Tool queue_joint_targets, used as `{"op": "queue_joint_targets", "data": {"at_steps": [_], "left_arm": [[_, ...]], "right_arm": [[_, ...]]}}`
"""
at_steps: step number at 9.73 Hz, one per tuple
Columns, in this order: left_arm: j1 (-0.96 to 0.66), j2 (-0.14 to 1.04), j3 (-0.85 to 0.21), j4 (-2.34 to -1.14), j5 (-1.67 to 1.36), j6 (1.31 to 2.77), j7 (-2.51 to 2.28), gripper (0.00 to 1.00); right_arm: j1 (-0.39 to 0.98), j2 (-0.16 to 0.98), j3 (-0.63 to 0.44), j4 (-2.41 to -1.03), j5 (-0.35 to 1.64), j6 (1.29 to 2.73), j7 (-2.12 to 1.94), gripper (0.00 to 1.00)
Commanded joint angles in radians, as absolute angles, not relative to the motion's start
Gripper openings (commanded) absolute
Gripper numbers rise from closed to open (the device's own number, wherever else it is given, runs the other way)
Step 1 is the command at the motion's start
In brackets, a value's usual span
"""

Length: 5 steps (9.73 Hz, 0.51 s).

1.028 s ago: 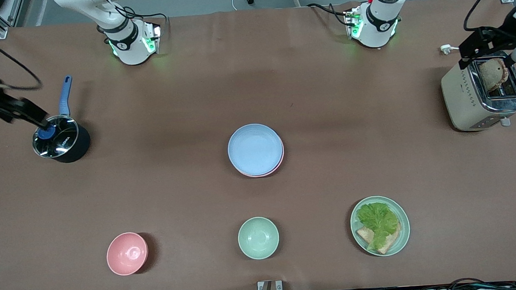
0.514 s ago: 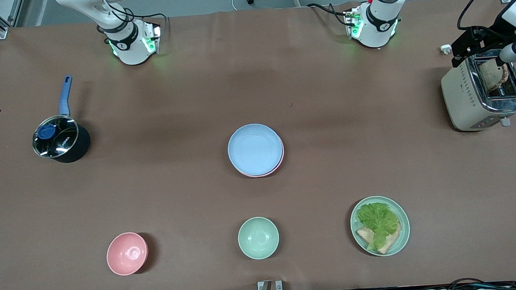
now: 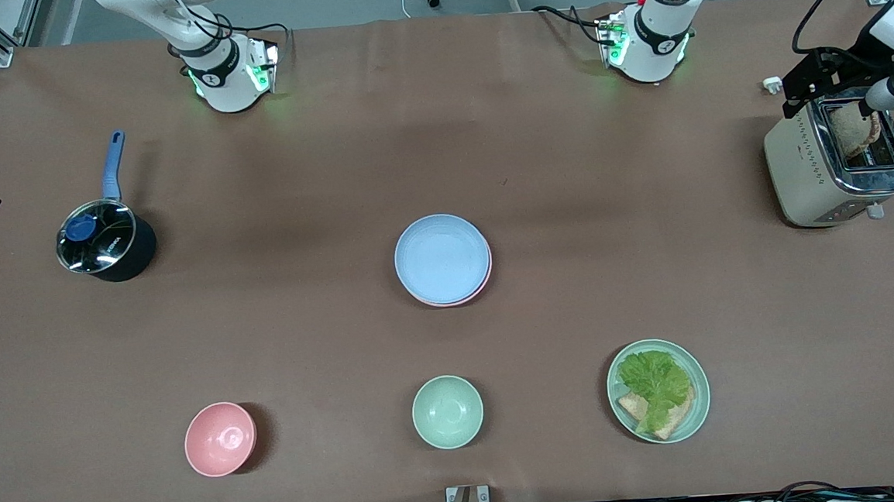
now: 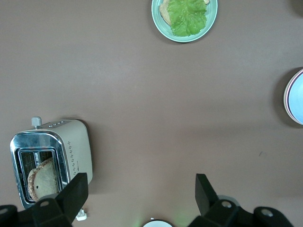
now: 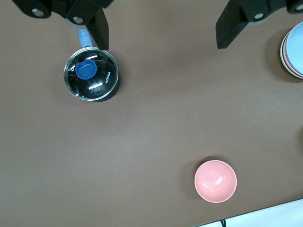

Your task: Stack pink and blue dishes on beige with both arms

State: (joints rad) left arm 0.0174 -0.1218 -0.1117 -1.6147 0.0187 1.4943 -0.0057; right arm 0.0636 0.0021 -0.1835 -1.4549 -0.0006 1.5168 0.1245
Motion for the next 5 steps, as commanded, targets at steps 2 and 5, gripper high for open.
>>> {"op": "queue_joint_targets", "data": {"at_steps": [2,5], "left_arm": [[0.008,-0.092,-0.103,-1.594,0.017,1.496,-0.009,1.00],[0.009,-0.087,-0.103,-1.591,0.006,1.491,-0.009,1.00]], "right_arm": [[0.058,0.002,-0.179,-1.447,0.017,1.503,0.114,1.00],[0.057,0.002,-0.179,-1.447,0.017,1.503,0.112,1.00]]}}
